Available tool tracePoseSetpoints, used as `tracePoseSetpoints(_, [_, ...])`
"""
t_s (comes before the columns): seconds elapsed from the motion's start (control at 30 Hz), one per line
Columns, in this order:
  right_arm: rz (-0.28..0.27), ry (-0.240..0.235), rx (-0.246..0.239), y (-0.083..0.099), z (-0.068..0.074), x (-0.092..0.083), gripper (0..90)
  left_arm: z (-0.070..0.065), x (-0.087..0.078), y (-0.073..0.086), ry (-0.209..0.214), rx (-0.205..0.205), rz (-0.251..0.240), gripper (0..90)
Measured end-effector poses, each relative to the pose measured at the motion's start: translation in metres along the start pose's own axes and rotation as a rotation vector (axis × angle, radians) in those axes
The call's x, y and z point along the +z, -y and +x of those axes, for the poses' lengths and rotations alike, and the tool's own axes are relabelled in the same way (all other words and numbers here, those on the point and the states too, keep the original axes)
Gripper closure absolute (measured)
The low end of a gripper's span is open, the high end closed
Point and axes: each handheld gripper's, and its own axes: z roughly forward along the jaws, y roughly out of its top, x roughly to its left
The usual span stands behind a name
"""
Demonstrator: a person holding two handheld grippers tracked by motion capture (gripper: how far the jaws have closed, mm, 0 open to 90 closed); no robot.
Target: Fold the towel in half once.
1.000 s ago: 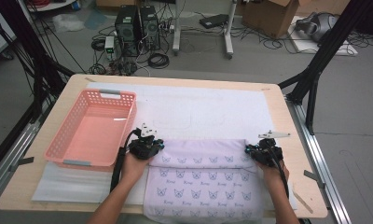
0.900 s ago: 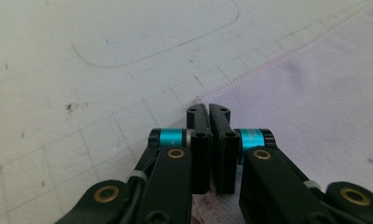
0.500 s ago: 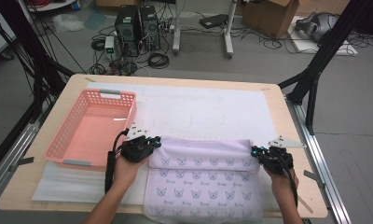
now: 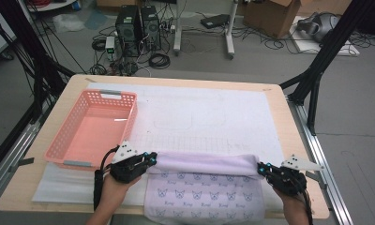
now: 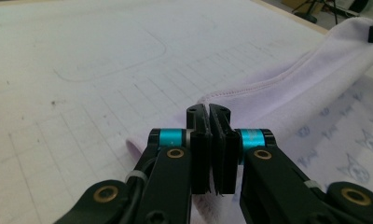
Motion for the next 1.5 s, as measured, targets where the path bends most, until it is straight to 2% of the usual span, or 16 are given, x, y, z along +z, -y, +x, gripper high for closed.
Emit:
tracePoseSetpoints(0.33, [0.123, -0.030, 0.003, 0.023, 0.004, 0.004, 86.6, -0.005, 0.001, 0.023, 0.043, -0.006, 0.087, 85.5])
tracePoseSetpoints(0.4, [0.150, -0.030, -0.006, 0.026, 0.004, 0.005, 86.4, -0.004, 0.002, 0.024, 0.043, -0.014, 0.103, 81.1])
tracePoseSetpoints(0.43, [0.157, -0.033, -0.009, 0.026, 0.004, 0.005, 85.3, -0.003, 0.003, 0.023, 0.032, -0.024, 0.103, 75.9])
tracePoseSetpoints(0.47, [0.157, -0.036, -0.005, 0.026, 0.004, 0.004, 81.0, -0.001, 0.003, 0.022, 0.016, -0.039, 0.099, 65.2])
tracePoseSetpoints(0.53, [0.105, -0.042, 0.017, 0.023, 0.002, -0.001, 70.4, 0.004, 0.003, 0.017, 0.010, -0.073, 0.074, 50.5])
tracePoseSetpoints(0.63, [-0.038, -0.063, 0.092, 0.011, -0.005, -0.010, 68.6, 0.012, 0.005, 0.008, 0.002, -0.071, 0.044, 45.4])
tracePoseSetpoints(0.67, [-0.054, -0.050, 0.090, 0.007, -0.007, -0.009, 69.0, 0.015, 0.007, 0.005, 0.003, -0.073, 0.037, 45.4])
tracePoseSetpoints(0.73, [-0.039, -0.019, 0.083, 0.001, -0.011, -0.002, 69.0, 0.019, 0.011, 0.001, 0.001, -0.079, 0.024, 45.0])
tracePoseSetpoints(0.9, [-0.083, -0.019, 0.077, -0.008, -0.014, 0.005, 65.0, 0.025, 0.023, -0.004, -0.007, -0.084, 0.018, 45.1])
tracePoseSetpoints(1.0, [-0.058, 0.044, 0.059, -0.009, -0.014, 0.004, 63.8, 0.027, 0.030, -0.003, -0.019, -0.076, 0.038, 45.0])
tracePoseSetpoints(1.1, [-0.069, 0.114, 0.049, -0.011, -0.019, 0.001, 66.5, 0.027, 0.036, -0.002, -0.035, -0.065, 0.050, 44.8])
tracePoseSetpoints(1.17, [-0.020, 0.122, 0.046, -0.011, -0.023, 0.007, 66.9, 0.027, 0.038, -0.001, -0.045, -0.063, 0.059, 44.4])
tracePoseSetpoints(1.27, [0.059, 0.090, 0.061, -0.005, -0.028, 0.026, 60.3, 0.028, 0.040, 0.002, -0.054, -0.068, 0.071, 43.1])
tracePoseSetpoints(1.37, [0.140, 0.082, 0.037, -0.001, -0.029, 0.046, 58.7, 0.030, 0.040, 0.003, -0.057, -0.066, 0.082, 43.1])
tracePoseSetpoints(1.43, [0.153, 0.105, 0.004, -0.002, -0.032, 0.055, 63.9, 0.030, 0.040, 0.004, -0.060, -0.074, 0.080, 43.1])
tracePoseSetpoints(1.5, [0.148, 0.232, -0.030, -0.008, -0.035, 0.057, 69.5, 0.030, 0.041, 0.005, -0.062, -0.073, 0.085, 43.1])
